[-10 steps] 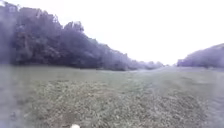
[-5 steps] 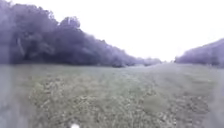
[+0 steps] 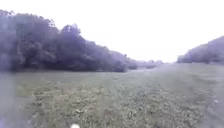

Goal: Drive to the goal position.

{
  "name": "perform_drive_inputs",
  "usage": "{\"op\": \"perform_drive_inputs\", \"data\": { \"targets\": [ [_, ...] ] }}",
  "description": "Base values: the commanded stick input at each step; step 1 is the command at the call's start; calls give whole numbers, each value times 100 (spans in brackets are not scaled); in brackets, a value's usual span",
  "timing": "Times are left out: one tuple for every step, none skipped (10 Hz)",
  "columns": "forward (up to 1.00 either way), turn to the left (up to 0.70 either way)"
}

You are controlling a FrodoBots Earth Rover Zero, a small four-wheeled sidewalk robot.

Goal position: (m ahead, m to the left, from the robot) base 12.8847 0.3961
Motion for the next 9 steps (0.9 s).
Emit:
{"op": "perform_drive_inputs", "data": {
  "targets": [
    [70,0],
    [70,0],
    [70,0],
    [70,0],
    [70,0],
    [70,0],
    [70,0],
    [70,0],
    [70,0]
  ]
}}
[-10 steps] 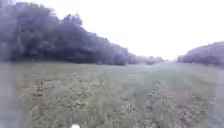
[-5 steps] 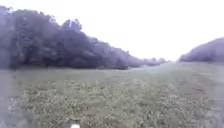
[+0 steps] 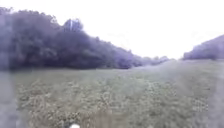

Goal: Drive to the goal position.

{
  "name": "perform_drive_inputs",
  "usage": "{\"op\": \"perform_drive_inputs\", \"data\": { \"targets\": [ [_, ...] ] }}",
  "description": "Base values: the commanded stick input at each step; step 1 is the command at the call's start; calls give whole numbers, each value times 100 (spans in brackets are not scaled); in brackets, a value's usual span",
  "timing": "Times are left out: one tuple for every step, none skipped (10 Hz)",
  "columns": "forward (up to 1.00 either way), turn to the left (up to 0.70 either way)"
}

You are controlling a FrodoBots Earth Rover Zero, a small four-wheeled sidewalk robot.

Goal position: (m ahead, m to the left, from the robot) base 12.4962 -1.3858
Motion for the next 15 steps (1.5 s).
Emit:
{"op": "perform_drive_inputs", "data": {
  "targets": [
    [70,0],
    [70,0],
    [70,0],
    [70,0],
    [70,0],
    [70,0],
    [70,0],
    [70,0],
    [70,0],
    [70,0],
    [70,0],
    [70,0],
    [70,-35],
    [70,-35],
    [70,-35]
  ]
}}
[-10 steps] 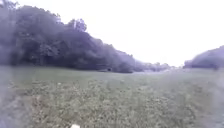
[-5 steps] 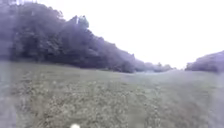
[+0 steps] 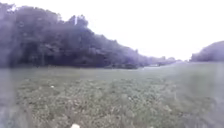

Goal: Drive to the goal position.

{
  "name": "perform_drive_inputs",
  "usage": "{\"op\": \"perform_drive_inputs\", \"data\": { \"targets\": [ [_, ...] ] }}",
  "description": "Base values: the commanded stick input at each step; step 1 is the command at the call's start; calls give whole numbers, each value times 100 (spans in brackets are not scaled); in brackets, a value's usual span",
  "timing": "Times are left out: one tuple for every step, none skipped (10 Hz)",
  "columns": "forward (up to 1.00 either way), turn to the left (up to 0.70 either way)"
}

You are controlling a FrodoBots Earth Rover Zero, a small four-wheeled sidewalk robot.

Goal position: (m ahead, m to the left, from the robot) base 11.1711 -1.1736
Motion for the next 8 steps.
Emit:
{"op": "perform_drive_inputs", "data": {
  "targets": [
    [70,-35],
    [70,-35],
    [70,-35],
    [70,-35],
    [70,-35],
    [70,-35],
    [70,-35],
    [70,-35]
  ]
}}
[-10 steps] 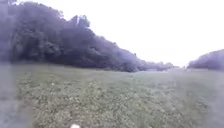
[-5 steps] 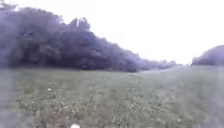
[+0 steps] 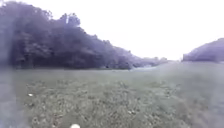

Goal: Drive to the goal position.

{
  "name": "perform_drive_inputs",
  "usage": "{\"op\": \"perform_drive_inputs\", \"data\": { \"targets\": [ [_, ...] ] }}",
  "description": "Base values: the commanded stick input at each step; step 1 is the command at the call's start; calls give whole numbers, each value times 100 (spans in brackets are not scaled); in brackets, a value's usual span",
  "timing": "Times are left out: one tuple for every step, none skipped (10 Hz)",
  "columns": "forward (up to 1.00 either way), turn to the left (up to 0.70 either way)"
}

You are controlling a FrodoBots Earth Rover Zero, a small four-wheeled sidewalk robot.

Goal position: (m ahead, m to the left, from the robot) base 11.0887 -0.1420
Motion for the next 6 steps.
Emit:
{"op": "perform_drive_inputs", "data": {
  "targets": [
    [70,-23],
    [70,-8],
    [70,0],
    [70,0],
    [70,0],
    [70,0]
  ]
}}
